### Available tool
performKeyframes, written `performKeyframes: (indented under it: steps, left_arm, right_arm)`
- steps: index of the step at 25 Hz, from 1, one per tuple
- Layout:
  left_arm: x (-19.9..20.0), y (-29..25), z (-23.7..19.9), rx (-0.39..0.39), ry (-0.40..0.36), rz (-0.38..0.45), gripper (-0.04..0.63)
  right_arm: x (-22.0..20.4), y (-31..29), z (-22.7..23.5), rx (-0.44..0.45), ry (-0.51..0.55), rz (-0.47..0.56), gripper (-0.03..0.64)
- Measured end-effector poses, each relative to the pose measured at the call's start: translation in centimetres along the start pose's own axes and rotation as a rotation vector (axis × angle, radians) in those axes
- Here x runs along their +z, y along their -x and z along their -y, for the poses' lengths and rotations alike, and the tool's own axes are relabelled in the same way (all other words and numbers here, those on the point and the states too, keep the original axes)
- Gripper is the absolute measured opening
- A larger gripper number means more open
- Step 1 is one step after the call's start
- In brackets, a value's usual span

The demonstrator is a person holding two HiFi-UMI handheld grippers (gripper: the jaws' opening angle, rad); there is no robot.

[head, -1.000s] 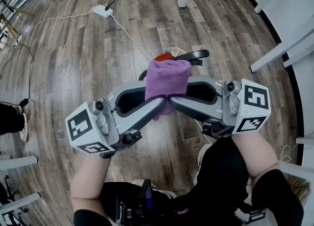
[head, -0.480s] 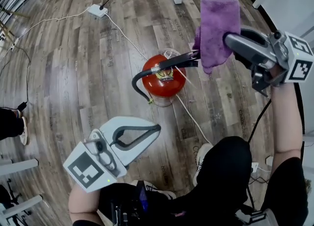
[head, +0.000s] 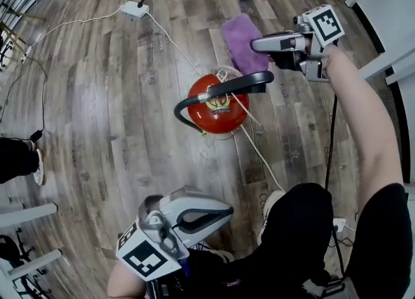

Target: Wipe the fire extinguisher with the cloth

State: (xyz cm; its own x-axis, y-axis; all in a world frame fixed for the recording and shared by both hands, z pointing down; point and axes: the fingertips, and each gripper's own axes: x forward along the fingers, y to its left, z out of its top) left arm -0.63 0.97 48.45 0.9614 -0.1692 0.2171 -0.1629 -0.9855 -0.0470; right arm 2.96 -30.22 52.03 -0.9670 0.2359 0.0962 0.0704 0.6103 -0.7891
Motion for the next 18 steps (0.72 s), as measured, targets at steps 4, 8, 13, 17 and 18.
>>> performKeyframes:
  steps: [4,8,13,17,18]
  left_arm:
    - [-0.9,0.9,-1.4,0.039,0.079,0.02,-0.002]
    - [-1.6,0.7,-1.4,0.034,0.105,0.012,-0.002]
    - [-2.4,0.4,-1.8,0.02,0.14,0.005,-0.002]
    - [-3.1,0.5,-2.1,0.03,0.189,-0.003,-0.002]
    - [-3.3,0.5,-2.2,0.033,0.204,-0.007,-0.002]
  right_arm:
    - [-4.7,-2.8,3.7,0.09,-0.136,-0.062,0.061]
    - [-9.5,-5.3,7.3,0.069,-0.21,-0.167,0.06]
    - [-14.3,-7.3,12.7,0.023,-0.315,-0.142,0.058]
    - [-20.6,-6.8,20.0,-0.213,-0.379,-0.158,0.057]
    - [-21.5,-6.6,21.0,-0.248,-0.377,-0.159,0.057]
